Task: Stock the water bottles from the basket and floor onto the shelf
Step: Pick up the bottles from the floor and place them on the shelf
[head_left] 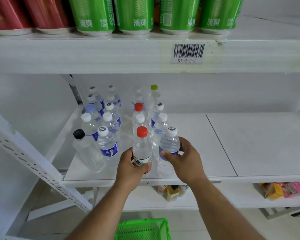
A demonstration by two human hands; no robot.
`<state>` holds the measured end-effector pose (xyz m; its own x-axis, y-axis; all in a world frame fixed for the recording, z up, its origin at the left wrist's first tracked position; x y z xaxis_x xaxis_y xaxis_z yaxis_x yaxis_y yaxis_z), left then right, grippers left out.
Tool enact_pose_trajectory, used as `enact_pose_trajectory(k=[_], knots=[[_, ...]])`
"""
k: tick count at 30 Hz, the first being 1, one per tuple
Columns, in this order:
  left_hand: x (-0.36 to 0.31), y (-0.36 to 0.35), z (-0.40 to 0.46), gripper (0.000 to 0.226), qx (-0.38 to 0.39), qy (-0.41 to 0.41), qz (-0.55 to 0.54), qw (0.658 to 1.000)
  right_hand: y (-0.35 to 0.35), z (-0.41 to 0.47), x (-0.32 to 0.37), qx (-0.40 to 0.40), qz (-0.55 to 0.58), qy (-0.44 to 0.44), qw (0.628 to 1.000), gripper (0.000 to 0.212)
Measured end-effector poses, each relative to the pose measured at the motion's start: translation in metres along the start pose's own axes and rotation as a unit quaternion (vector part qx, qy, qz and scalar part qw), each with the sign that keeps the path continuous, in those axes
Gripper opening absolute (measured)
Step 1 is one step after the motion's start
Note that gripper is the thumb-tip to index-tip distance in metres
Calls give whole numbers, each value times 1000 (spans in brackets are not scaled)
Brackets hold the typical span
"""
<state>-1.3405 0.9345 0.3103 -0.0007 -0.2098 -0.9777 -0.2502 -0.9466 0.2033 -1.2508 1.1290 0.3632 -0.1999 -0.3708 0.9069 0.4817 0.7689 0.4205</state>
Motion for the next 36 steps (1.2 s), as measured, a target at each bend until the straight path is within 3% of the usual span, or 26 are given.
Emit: enact_pose_trajectory(k=[21,27,36], knots=[[40,-5,17,73,-7,24,0,1000,-21,10,-23,22,10,19,1000,57],[46,-7,16,71,3,20,-2,1000,-30,6,-46,45,-51,-13,998,66],[58,-7,13,66,-5,30,31,999,-38,8,-71,31,-82,-68,994,59]])
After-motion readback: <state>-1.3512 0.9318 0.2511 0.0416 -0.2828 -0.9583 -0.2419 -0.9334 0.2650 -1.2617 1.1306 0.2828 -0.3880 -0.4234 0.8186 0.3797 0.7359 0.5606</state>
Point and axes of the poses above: each hand's wrist, its own z-axis towards the middle knuckle, its own y-axis out of the back of the hand, x = y × z, the point moved 10 cm from there along z, towards the middle knuckle, and after that the axes turned 5 degrees about -z, right-handed, at the moved point
